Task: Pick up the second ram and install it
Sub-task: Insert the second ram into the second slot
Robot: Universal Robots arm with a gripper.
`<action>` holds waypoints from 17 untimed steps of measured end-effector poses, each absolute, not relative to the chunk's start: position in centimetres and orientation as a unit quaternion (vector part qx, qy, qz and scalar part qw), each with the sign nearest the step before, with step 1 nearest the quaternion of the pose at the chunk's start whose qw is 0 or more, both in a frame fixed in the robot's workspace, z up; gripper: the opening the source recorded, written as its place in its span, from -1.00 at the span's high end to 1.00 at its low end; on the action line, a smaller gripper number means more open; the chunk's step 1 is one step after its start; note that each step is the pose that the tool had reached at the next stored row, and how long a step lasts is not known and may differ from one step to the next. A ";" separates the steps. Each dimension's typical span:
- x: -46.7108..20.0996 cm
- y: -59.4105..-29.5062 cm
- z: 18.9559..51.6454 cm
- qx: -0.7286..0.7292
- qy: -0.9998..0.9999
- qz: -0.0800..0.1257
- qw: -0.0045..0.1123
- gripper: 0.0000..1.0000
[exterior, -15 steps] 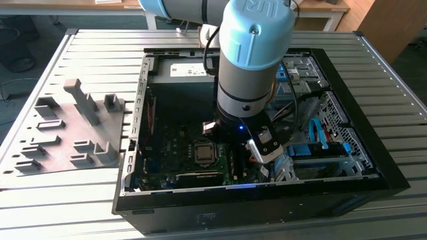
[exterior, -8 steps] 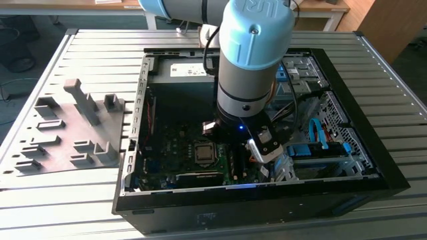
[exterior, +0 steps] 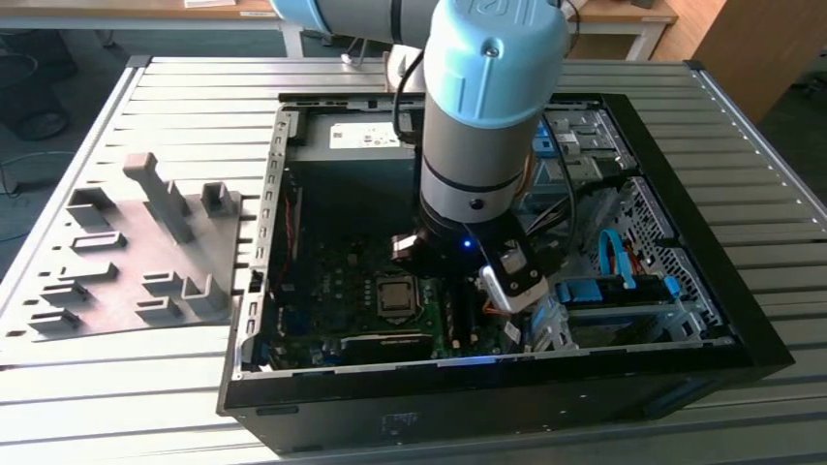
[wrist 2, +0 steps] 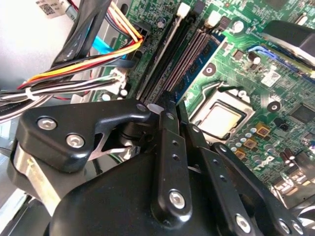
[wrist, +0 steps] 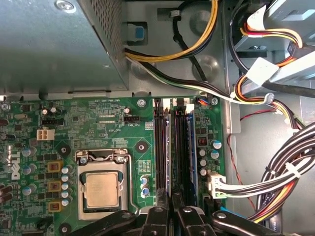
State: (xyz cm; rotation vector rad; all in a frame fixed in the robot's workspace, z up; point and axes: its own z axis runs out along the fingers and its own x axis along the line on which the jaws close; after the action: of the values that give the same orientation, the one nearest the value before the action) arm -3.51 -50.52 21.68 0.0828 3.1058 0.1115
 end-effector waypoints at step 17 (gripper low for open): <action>-3.5 -50.4 22.0 0.026 0.999 0.021 0.017 0.73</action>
State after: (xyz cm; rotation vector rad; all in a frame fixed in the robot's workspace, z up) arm -3.54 -50.39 22.01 0.0819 3.1054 0.0662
